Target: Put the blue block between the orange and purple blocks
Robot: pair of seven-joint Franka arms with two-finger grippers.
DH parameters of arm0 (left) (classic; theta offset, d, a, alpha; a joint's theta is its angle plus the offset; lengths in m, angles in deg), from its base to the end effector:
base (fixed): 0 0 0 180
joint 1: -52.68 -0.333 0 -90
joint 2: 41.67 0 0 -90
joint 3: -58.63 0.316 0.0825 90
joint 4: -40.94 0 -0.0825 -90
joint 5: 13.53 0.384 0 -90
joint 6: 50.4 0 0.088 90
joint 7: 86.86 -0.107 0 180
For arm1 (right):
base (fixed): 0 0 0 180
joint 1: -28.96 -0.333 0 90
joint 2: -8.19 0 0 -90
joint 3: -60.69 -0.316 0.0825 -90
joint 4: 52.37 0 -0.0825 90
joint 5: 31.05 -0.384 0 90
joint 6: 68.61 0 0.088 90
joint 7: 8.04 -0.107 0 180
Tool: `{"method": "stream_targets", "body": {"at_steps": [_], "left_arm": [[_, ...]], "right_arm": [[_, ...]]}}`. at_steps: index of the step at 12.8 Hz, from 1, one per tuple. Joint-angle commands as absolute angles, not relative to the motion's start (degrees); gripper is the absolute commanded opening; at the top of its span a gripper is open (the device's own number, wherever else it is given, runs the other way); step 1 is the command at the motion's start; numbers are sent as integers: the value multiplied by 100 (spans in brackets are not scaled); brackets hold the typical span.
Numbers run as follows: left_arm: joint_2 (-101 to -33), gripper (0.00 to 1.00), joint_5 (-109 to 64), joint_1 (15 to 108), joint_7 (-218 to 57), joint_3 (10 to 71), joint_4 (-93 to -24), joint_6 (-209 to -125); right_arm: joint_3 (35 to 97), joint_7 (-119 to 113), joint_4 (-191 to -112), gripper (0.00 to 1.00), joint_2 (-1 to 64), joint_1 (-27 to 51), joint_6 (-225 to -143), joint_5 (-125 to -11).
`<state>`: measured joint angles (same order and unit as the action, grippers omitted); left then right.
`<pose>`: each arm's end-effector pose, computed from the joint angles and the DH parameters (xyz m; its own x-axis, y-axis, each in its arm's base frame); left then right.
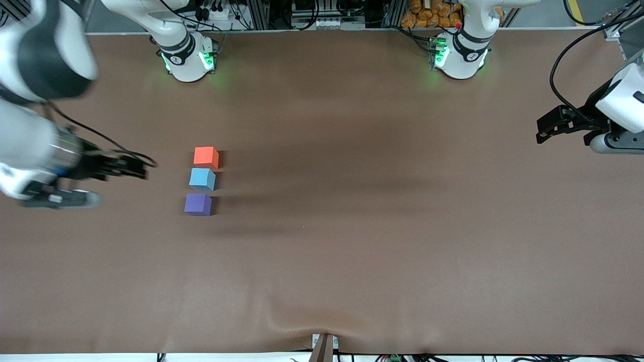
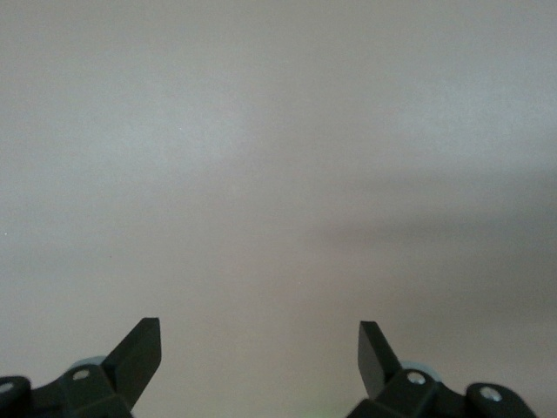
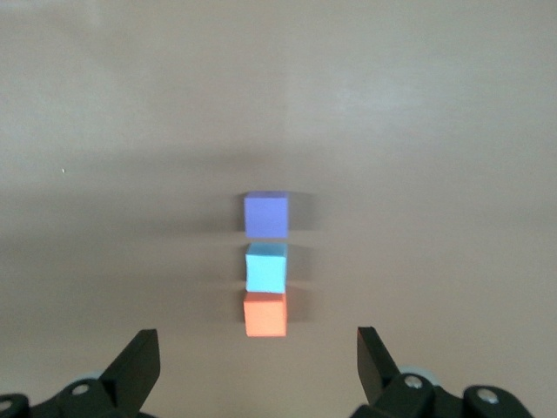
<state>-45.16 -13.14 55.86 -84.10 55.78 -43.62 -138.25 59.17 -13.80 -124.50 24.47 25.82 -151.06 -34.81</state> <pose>0.5672 -0.0582 0.6316 0.9984 -0.0567 -0.0032 -0.0567 -0.9984 -0.0039 0.6232 0.0559 0.5911 0.9938 -0.0111 -0.1102 -0.0180 -0.9979 -0.0622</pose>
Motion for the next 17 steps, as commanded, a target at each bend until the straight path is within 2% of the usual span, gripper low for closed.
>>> {"method": "stream_targets", "body": {"at_steps": [1,5,7,9,12,17], "left_arm": [[-4466,100,-1283,5584,-8405,5564,-4344,-13793],[-4466,100,-1283,5584,-8405,5564,-4344,-13793],[-4466,100,-1283,5584,-8405,5564,-4352,-13793],[-4466,100,-1283,5584,-8405,5564,-4352,-13793],[-4466,100,-1283,5593,-8405,5564,-4352,-13793],[-4466,100,-1283,5584,-8405,5564,-4352,-13793]], "right_arm": [[5893,-1270,-11864,100,2394,2772,-14536,-3492],[6007,-1226,-12328,100,1393,3036,-14262,-3483],[6139,-1156,-12618,100,1110,3010,-14271,-3466],[6078,-1164,-13065,100,1005,2914,-14428,-3247],[5998,-1173,-13786,100,478,2931,-14814,-3114],[6007,-1173,-13876,100,406,2905,-14737,-3176]]}}
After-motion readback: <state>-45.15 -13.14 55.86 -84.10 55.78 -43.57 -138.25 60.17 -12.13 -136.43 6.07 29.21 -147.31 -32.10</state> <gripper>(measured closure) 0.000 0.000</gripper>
